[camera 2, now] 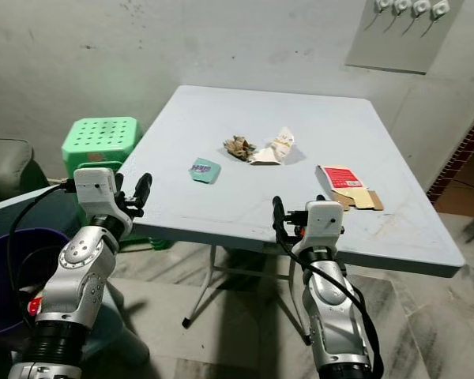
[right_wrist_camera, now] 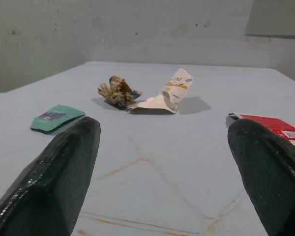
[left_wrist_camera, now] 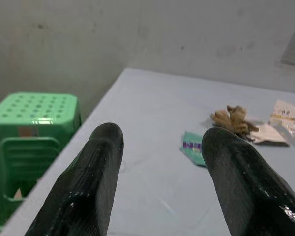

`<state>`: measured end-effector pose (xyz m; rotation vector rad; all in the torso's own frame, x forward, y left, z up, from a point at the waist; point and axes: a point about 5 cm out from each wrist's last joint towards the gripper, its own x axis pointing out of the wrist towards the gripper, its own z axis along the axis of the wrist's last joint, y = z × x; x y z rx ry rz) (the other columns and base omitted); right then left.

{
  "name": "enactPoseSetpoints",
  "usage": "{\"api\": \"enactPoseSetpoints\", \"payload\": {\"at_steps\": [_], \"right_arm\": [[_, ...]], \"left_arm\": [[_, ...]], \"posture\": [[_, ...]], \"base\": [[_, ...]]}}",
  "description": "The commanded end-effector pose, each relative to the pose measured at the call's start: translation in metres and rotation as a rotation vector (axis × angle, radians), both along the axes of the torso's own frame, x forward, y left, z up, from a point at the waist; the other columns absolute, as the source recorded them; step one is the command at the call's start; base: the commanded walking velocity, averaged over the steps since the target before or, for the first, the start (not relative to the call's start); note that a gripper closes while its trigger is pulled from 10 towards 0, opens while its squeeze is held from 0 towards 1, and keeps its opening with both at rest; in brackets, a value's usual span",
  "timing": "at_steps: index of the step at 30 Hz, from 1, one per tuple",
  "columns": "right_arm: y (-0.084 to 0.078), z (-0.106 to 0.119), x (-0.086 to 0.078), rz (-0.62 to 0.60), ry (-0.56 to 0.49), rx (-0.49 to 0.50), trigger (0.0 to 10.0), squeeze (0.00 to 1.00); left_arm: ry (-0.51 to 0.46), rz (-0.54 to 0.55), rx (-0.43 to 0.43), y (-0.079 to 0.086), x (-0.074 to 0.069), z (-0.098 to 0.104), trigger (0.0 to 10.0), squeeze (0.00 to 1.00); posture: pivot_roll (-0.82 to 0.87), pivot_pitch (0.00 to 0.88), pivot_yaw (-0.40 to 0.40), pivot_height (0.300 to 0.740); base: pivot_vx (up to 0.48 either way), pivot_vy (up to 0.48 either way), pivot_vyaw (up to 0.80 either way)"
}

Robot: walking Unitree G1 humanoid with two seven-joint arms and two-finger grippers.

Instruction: Picking trash to rubbish bin

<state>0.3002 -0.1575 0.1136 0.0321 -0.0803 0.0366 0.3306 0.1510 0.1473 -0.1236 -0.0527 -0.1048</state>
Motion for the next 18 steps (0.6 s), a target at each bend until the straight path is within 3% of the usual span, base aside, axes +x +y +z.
{"api": "enactPoseSetpoints", "payload": {"at_steps": [1,18], "right_arm": [[-0.003,0.003,0.002,-0.02,-0.017,0.007,10.0,0.0],[-0.021,0.005,-0.01,-0.124,-0.043,-0.001,10.0,0.0]], "left_arm": [[-0.006,-0.011,0.009,0.0,0.001,0.004,10.0,0.0],[-0.001,-0.12,0.015,-0.022,0.012,0.007,10.0,0.0]], "posture": [[0.05,0.0,-0.003,0.74],[-0.05,0.0,0.054,0.74]], "base": [[0.0,0.0,0.0],[0.0,0.0,0.0]]}}
